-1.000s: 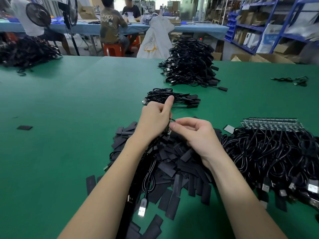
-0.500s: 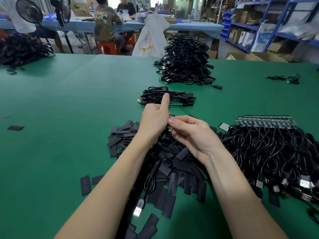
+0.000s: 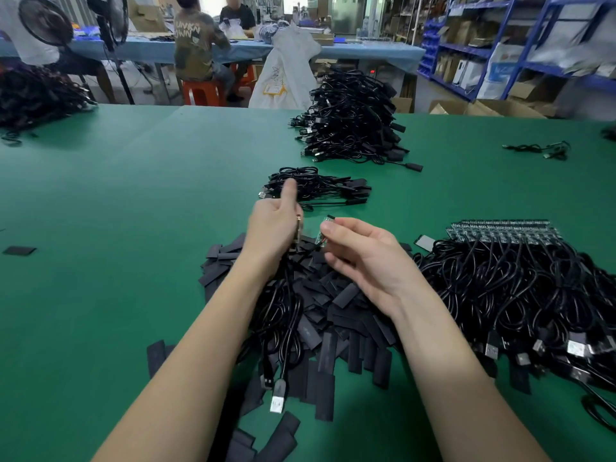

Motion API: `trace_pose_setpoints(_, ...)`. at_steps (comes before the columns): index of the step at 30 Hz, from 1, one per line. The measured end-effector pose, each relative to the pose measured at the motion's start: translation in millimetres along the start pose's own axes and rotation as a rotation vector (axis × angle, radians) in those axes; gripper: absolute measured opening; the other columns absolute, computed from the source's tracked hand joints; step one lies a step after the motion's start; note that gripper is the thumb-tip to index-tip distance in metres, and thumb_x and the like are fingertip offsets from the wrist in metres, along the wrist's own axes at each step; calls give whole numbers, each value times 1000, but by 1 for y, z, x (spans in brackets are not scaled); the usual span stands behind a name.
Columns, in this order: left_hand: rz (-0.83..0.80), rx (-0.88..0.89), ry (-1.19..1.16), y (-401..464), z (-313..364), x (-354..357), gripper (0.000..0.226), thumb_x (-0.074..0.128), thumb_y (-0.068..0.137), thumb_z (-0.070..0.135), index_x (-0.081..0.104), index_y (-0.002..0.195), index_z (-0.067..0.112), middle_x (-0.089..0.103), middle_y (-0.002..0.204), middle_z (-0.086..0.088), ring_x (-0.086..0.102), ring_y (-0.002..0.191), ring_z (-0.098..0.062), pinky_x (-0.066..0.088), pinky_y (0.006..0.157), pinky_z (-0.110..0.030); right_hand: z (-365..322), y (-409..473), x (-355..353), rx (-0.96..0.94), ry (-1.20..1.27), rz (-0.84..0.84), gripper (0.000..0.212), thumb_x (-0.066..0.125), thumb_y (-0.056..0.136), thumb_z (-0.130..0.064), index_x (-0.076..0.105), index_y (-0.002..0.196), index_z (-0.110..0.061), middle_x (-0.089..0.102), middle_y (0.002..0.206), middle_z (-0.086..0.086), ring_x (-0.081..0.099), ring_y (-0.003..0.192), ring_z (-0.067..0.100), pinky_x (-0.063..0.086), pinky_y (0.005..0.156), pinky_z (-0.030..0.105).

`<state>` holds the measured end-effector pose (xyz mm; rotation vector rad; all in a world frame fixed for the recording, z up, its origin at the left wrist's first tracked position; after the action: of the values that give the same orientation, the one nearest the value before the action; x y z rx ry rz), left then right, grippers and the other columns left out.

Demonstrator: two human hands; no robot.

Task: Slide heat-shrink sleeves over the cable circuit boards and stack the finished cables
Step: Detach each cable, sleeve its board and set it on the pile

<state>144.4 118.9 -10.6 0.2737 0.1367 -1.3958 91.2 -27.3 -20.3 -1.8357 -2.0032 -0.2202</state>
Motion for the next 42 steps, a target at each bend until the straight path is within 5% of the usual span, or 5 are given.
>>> trace_pose_setpoints(6,168,241,484,7,-3,-25,24,56,100,40,63,95,18,68,97,3,60,95,-14,44,84,-24,-7,0,-24,11,-91,189,18,84,81,-16,73,95,-14,75,79,0,70,67,10,56,59,19)
trace_pose_setpoints(18,-631,-20,77,-17,16,0,12,69,95,15,68,104,7,63,84,-6,54,76,-14,49,69,-18,-13,5,-31,-34,-303,86,19,58,100,-3,75,105,-8,75,103,15,72,87,18,61,75,23)
trace_pose_setpoints(27,-528,4,128,-11,15,-8,8,76,89,19,68,92,22,61,74,8,47,72,-12,35,62,-26,-18,4,-34,-204,-1061,163,5,77,84,-31,77,89,-30,75,76,-17,66,74,-7,47,68,10)
trace_pose_setpoints(31,-450,-27,158,-7,10,-12,10,76,89,23,67,89,23,62,78,3,46,64,-10,35,60,-26,-11,4,-32,-120,-1343,214,28,85,74,-48,76,94,-31,70,78,-17,67,84,7,55,84,30)
trace_pose_setpoints(42,-510,0,134,-7,7,-3,8,75,89,19,68,91,23,61,69,11,48,58,-4,39,61,-22,-19,4,-37,-247,-962,115,17,83,83,-22,77,94,-33,77,80,-15,71,70,0,54,76,15)
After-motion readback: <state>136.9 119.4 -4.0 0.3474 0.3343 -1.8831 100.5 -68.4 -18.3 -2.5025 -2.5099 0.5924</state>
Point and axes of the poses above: each hand's wrist, its own y-axis towards the middle knuckle, its own x-axis out of the palm, z = x × y, the point moved 4 cm from there along y, towards the middle knuckle
